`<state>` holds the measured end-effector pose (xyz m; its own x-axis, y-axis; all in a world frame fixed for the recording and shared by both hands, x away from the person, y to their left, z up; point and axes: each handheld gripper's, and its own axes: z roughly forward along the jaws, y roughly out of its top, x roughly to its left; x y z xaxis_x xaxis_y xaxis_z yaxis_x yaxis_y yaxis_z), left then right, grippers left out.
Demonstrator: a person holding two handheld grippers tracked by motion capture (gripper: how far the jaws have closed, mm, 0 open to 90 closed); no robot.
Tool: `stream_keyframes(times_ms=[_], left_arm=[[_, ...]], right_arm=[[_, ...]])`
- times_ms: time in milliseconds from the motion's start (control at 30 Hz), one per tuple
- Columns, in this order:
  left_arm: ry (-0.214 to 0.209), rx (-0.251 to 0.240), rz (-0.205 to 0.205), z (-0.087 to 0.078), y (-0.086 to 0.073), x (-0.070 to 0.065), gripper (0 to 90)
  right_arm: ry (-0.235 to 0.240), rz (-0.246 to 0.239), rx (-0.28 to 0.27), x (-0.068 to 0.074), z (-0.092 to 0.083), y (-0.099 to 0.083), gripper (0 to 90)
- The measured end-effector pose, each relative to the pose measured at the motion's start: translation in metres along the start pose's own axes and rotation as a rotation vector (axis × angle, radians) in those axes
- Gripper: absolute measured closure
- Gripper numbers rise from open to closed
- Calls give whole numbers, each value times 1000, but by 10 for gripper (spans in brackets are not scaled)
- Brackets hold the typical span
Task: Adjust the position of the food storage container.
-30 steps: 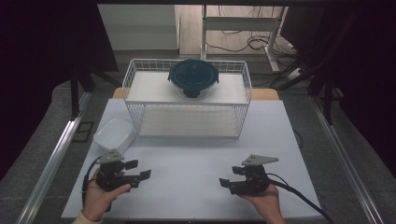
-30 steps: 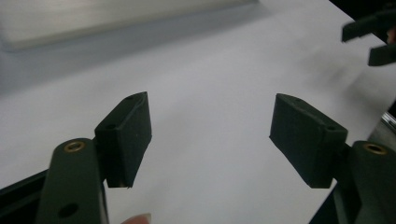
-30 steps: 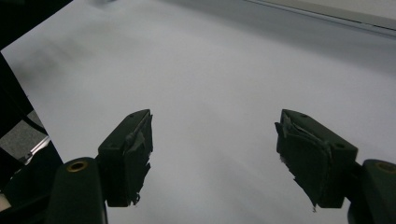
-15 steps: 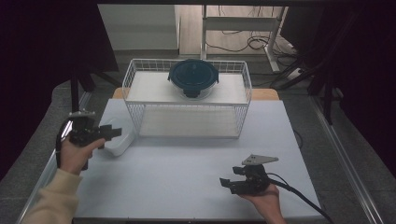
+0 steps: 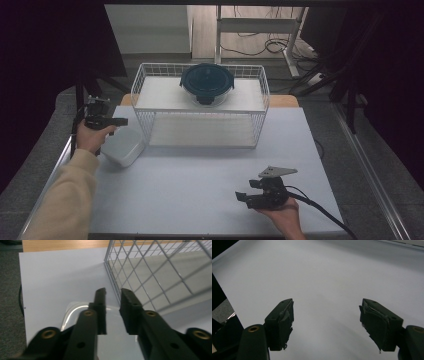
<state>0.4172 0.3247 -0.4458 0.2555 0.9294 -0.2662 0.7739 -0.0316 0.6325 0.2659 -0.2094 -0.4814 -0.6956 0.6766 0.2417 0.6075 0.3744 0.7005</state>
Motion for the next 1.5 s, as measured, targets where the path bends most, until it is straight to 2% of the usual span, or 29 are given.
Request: stream_keyframes(times_ms=[133,300,467,600,667,867,1000,1133,1267,1400,1500], left_arm=[[9,42,-16,18,5,4,888],[35,96,-16,37,6,7,900],[33,102,-10,43,4,8,900],[50,111,7,42,3,4,900],[48,135,35,40,1,4,900],[33,162,44,36,-6,2,900],[25,177,58,29,-16,-2,900],[22,196,96,19,-30,-8,900],[1,194,104,11,-42,-10,900],[-14,192,112,7,-47,-11,900],[-7,157,100,-2,-44,-7,900]], right_arm=[[-1,-2,8,-1,1,0,269],[-1,-3,19,0,4,-2,268],[1,-6,33,0,7,-3,268],[5,-4,31,1,7,-3,268],[4,-4,30,1,6,-3,268],[7,0,25,1,6,-3,268],[8,0,22,1,5,-3,268],[7,0,23,1,5,-3,268],[12,5,20,2,5,-3,269],[14,9,21,1,6,-3,269],[9,5,21,1,5,-2,269]])
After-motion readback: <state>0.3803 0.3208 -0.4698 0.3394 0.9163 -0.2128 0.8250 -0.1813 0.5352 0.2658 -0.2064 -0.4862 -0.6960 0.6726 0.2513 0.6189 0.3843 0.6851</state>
